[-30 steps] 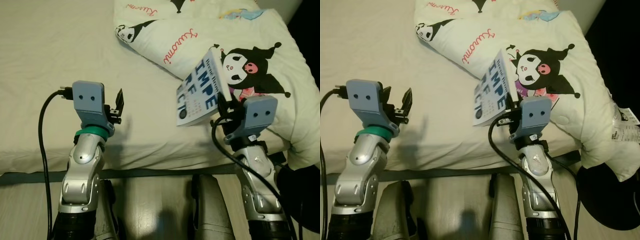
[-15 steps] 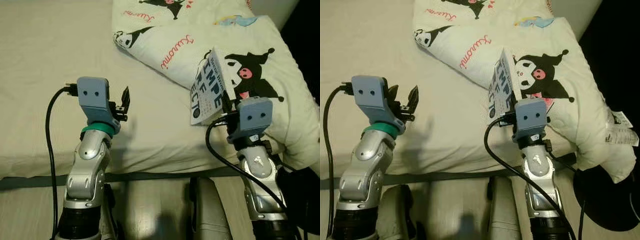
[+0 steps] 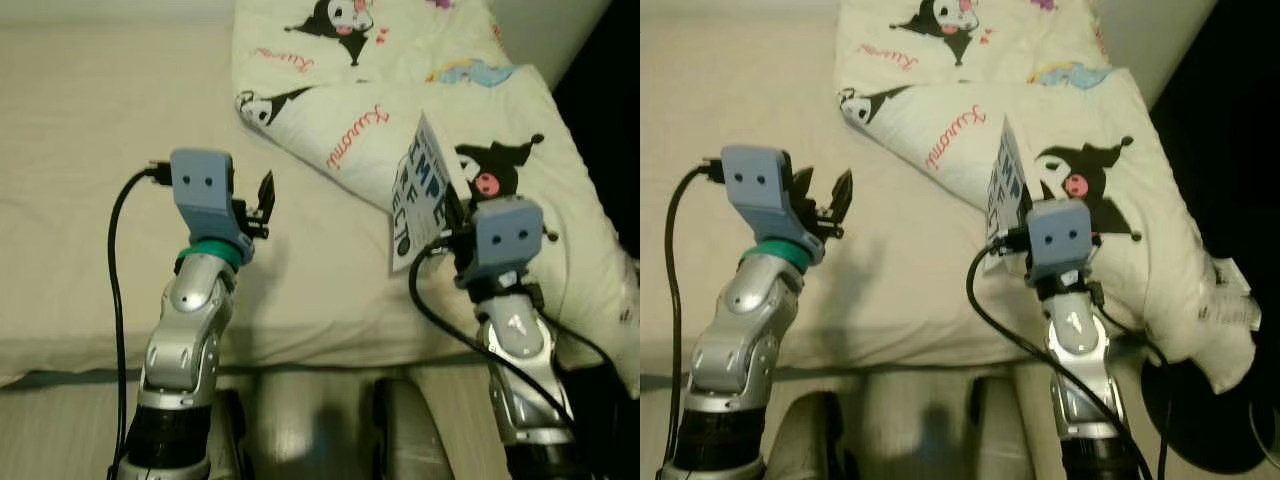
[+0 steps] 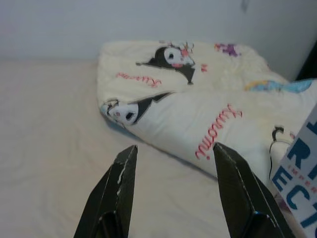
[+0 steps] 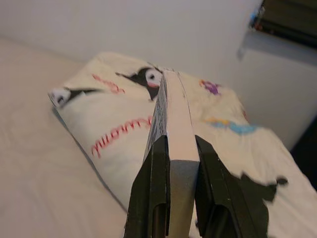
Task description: Clean up the room
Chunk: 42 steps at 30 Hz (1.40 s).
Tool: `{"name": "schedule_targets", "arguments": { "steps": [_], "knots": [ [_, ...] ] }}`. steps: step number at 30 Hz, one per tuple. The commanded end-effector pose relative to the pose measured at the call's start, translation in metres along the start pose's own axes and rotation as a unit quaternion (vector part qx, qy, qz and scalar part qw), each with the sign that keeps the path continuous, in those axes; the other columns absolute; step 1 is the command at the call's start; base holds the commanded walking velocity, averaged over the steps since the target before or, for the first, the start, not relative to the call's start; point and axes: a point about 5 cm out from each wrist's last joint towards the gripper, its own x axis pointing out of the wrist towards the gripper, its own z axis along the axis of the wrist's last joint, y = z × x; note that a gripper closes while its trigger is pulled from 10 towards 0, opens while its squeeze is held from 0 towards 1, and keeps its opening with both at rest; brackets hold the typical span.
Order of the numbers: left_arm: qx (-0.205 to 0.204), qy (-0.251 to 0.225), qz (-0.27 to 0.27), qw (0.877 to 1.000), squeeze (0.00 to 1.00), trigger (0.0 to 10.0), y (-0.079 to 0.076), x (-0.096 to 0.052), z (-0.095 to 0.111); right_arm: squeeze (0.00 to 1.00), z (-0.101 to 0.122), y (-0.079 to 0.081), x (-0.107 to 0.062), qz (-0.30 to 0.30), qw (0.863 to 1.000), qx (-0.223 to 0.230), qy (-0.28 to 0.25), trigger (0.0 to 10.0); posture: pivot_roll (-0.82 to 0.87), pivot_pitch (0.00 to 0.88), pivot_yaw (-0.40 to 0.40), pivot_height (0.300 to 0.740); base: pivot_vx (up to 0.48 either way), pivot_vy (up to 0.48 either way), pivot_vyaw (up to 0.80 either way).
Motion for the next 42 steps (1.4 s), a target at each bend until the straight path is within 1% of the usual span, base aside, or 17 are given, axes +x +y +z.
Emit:
{"name": "schedule_targets", "arguments": {
  "steps": [1, 11, 14, 16, 19, 22, 24, 25, 26, 27, 29, 30, 31, 33, 38, 39, 42],
  "knots": [
    [0.000, 0.013, -0.001, 1.000, 0.00, 10.0, 0.000, -0.001, -0.006, 0.00, 0.007, 0.000, 0.001, -0.002, 1.000, 0.005, -0.026, 10.0, -0.10, 0.113, 0.052, 0.655, 0.000, 0.000, 0.00],
    [0.001, 0.017, -0.004, 1.000, 0.00, 10.0, -0.003, -0.001, -0.009, 0.00, 0.002, 0.004, -0.002, 0.006, 1.000, 0.011, -0.015, 10.0, -0.10, 0.114, 0.050, 0.690, 0.000, 0.000, 0.00],
    [0.008, 0.025, -0.004, 1.000, 0.00, 10.0, -0.002, -0.002, -0.015, 0.00, -0.002, 0.004, -0.003, 0.002, 1.000, 0.019, -0.007, 10.0, -0.10, 0.113, 0.050, 0.705, 0.000, 0.000, 0.00],
    [0.021, 0.039, -0.003, 0.999, 0.00, 10.0, 0.001, -0.005, -0.024, 0.00, -0.010, 0.004, -0.007, -0.004, 1.000, 0.021, 0.010, 10.0, -0.10, 0.111, 0.051, 0.715, 0.000, 0.000, 0.00],
    [0.030, 0.047, -0.002, 0.998, 0.00, 10.0, 0.004, -0.008, -0.029, 0.00, -0.014, 0.004, -0.010, -0.007, 1.000, 0.022, 0.019, 10.0, -0.10, 0.111, 0.052, 0.720, 0.000, 0.000, 0.00],
    [0.059, 0.084, 0.013, 0.995, 0.00, 10.0, 0.019, -0.021, -0.055, 0.00, -0.030, 0.006, -0.021, -0.014, 0.998, 0.026, 0.051, 10.0, -0.10, 0.105, 0.058, 0.725, 0.000, 0.000, 0.00],
    [0.077, 0.118, 0.030, 0.990, 0.00, 10.0, 0.032, -0.033, -0.077, 0.00, -0.043, 0.009, -0.031, -0.010, 0.997, 0.025, 0.078, 10.0, -0.10, 0.105, 0.058, 0.725, 0.000, 0.000, 0.00],
    [0.076, 0.140, 0.042, 0.986, 0.00, 10.0, 0.040, -0.039, -0.089, 0.00, -0.050, 0.012, -0.037, -0.005, 0.995, 0.027, 0.094, 10.0, -0.10, 0.099, 0.057, 0.725, 0.000, 0.000, 0.00],
    [0.076, 0.140, 0.042, 0.986, 0.00, 10.0, 0.040, -0.039, -0.089, 0.00, -0.050, 0.012, -0.037, -0.005, 0.995, 0.027, 0.094, 10.0, -0.10, 0.099, 0.057, 0.725, 0.000, 0.000, 0.00],
    [0.076, 0.159, 0.052, 0.983, 0.00, 10.0, 0.045, -0.046, -0.100, 0.00, -0.056, 0.015, -0.042, 0.000, 0.994, 0.026, 0.105, 10.0, -0.11, 0.096, 0.055, 0.725, 0.000, 0.000, 0.00],
    [0.076, 0.159, 0.052, 0.983, 0.00, 10.0, 0.045, -0.046, -0.100, 0.00, -0.056, 0.015, -0.042, 0.000, 0.994, 0.026, 0.105, 10.0, -0.11, 0.096, 0.055, 0.725, 0.000, 0.000, 0.00],
    [0.075, 0.168, 0.058, 0.981, 0.00, 10.0, 0.048, -0.049, -0.106, 0.00, -0.059, 0.017, -0.045, 0.004, 0.993, 0.026, 0.111, 10.0, -0.11, 0.096, 0.055, 0.725, 0.000, 0.000, 0.00],
    [0.073, 0.188, 0.073, 0.977, 0.00, 10.0, 0.055, -0.056, -0.116, 0.00, -0.064, 0.019, -0.050, 0.014, 0.992, 0.023, 0.121, 10.0, -0.11, 0.090, 0.050, 0.725, 0.000, 0.000, 0.00],
    [0.069, 0.205, 0.091, 0.972, 0.00, 10.0, 0.062, -0.065, -0.125, 0.00, -0.070, 0.023, -0.056, 0.031, 0.991, 0.017, 0.132, 10.0, -0.12, 0.084, 0.047, 0.725, 0.000, 0.000, 0.00],
    [0.060, 0.214, 0.105, 0.969, 0.00, 10.0, 0.067, -0.075, -0.129, 0.00, -0.078, 0.030, -0.063, 0.055, 0.988, 0.014, 0.146, 10.0, -0.12, 0.075, 0.043, 0.725, 0.000, 0.000, 0.00],
    [0.063, 0.224, 0.109, 0.966, 0.00, 10.0, 0.069, -0.079, -0.135, 0.00, -0.083, 0.032, -0.067, 0.059, 0.986, 0.014, 0.157, 10.0, -0.12, 0.069, 0.040, 0.725, 0.000, 0.000, 0.00],
    [0.067, 0.230, 0.111, 0.964, 0.00, 10.0, 0.071, -0.083, -0.140, 0.00, -0.087, 0.034, -0.071, 0.062, 0.984, 0.014, 0.165, 10.0, -0.12, 0.069, 0.040, 0.725, 0.000, 0.000, 0.00]
  ]
}}
